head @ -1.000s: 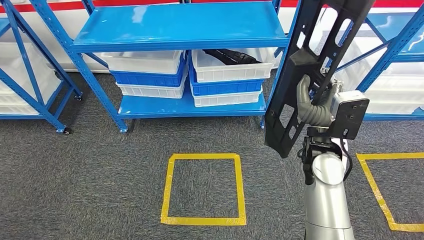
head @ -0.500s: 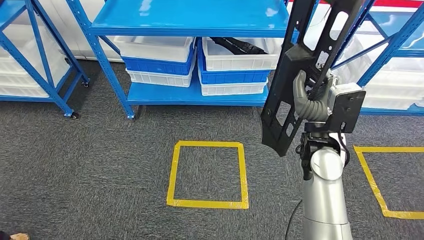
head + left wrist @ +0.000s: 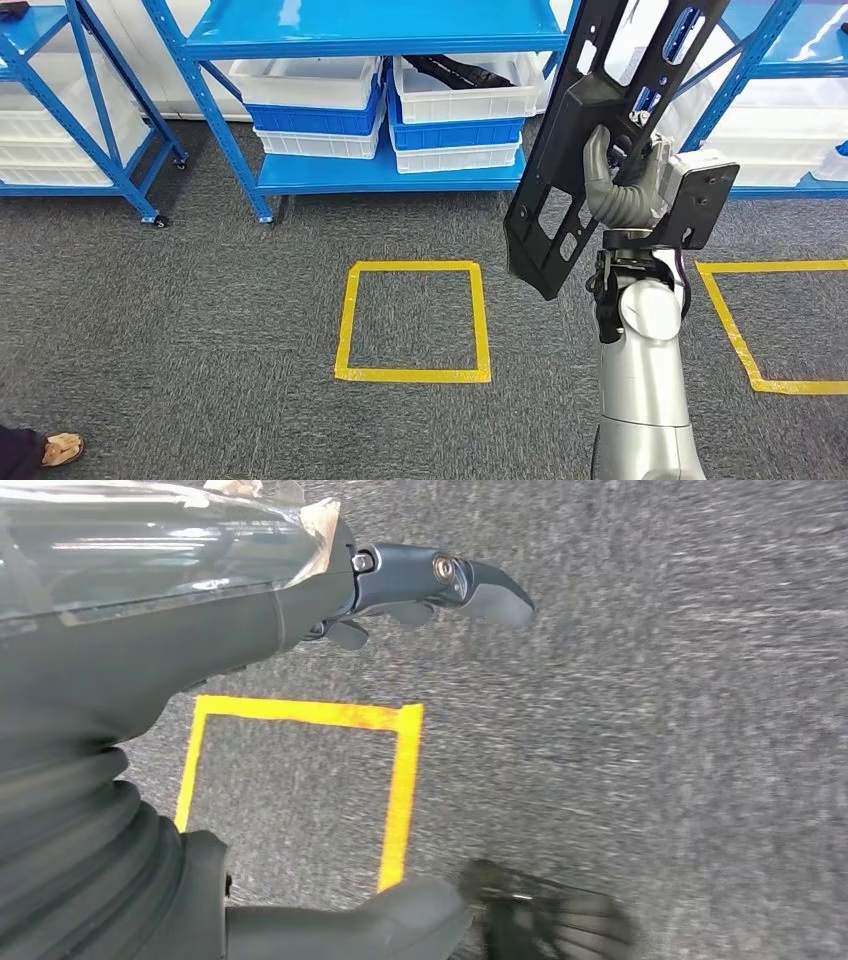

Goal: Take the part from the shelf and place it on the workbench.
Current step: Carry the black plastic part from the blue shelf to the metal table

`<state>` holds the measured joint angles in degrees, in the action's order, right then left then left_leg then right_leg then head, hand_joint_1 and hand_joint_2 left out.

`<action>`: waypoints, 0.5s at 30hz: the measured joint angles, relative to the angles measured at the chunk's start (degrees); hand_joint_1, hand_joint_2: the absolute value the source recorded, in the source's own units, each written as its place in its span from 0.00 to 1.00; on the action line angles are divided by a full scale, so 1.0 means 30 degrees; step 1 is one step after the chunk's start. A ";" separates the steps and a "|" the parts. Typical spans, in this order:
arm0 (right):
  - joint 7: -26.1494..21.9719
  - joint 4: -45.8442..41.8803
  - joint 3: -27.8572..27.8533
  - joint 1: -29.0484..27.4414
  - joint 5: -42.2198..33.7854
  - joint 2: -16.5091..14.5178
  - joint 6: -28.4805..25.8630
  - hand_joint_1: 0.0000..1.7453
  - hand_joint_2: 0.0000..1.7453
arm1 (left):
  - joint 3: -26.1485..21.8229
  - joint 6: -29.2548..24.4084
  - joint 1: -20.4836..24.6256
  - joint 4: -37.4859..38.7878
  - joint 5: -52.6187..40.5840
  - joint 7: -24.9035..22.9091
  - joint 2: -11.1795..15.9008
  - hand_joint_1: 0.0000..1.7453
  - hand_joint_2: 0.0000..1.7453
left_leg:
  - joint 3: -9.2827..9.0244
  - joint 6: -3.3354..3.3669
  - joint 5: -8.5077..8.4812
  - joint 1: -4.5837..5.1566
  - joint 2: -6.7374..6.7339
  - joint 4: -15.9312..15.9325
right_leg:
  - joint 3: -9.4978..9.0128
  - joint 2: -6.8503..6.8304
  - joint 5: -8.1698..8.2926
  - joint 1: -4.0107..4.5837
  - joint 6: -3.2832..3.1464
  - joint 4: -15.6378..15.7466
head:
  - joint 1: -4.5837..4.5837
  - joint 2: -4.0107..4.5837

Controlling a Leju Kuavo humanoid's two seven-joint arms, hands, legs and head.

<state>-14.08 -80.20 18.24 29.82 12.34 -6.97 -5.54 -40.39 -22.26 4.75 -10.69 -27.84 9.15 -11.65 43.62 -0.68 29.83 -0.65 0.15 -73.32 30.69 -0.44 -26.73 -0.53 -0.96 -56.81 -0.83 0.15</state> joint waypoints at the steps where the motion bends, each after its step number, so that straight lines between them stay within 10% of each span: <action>1: 0.0000 0.0058 -0.0004 0.0032 0.0000 -0.0009 0.0002 1.00 1.00 | -0.0013 -0.0007 0.0002 0.0000 0.0045 -0.0011 0.0000 0.00 1.00 | -0.0283 0.0005 -0.0341 0.0001 0.0000 -0.0356 | 0.0368 -0.0002 0.0204 0.0024 0.0027 -0.0105 | -0.0004 0.0000; 3: 0.0000 0.0182 -0.0005 0.0130 0.0004 -0.0044 0.0007 1.00 1.00 | -0.0084 -0.0031 0.0019 -0.0002 0.0184 -0.0033 0.0000 0.00 1.00 | -0.1837 0.0175 -0.1109 0.0015 0.0019 0.0954 | 0.1049 0.0007 0.0547 0.0048 0.0099 -0.0357 | -0.0009 0.0000; 7: -0.0040 0.0323 -0.0027 0.0459 0.0046 -0.0222 0.0011 1.00 1.00 | -0.0301 -0.0113 0.0097 -0.0017 0.0264 0.0000 0.0069 0.00 1.00 | -0.4628 0.0709 -0.0336 0.0252 0.0054 0.5045 | 0.1661 -0.0014 0.1220 0.0052 0.0534 -0.0464 | 0.0003 0.0000; 10: -0.0067 0.0461 -0.0042 0.0591 0.0097 -0.0257 -0.0033 1.00 1.00 | -0.0352 -0.0159 0.0098 -0.0015 0.0160 0.0026 0.0042 0.00 1.00 | -0.4313 0.1071 -0.1012 0.0288 -0.0058 0.5488 | 0.1957 0.0008 0.1158 0.0031 0.0801 -0.0637 | -0.0002 0.0000; 13: -0.0109 0.0578 -0.0071 0.0618 0.0140 -0.0220 -0.0137 1.00 1.00 | -0.0366 -0.0177 0.0114 -0.0015 0.0006 0.0042 0.0029 0.00 1.00 | -0.3488 0.1314 -0.1912 0.0179 -0.0171 0.5695 | 0.2778 0.0082 -0.1282 -0.0023 0.0593 -0.3076 | 0.0116 0.0000; 15: -0.0117 0.0661 -0.0089 0.0586 0.0155 -0.0198 -0.0159 1.00 1.00 | -0.0375 -0.0179 0.0114 -0.0015 -0.0051 0.0046 0.0015 0.00 1.00 | -0.2768 0.1239 -0.2472 0.0162 -0.0210 0.5669 | 0.3016 0.0084 -0.2079 -0.0132 0.0822 -0.5193 | 0.0151 0.0000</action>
<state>-14.43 -78.22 17.97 31.58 12.81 -7.57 -6.02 -41.52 -22.80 5.09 -10.73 -27.99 9.29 -11.61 35.31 3.04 22.41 -0.16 -0.48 -56.32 39.74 -0.19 -32.97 -0.93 1.51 -72.39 -0.38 0.15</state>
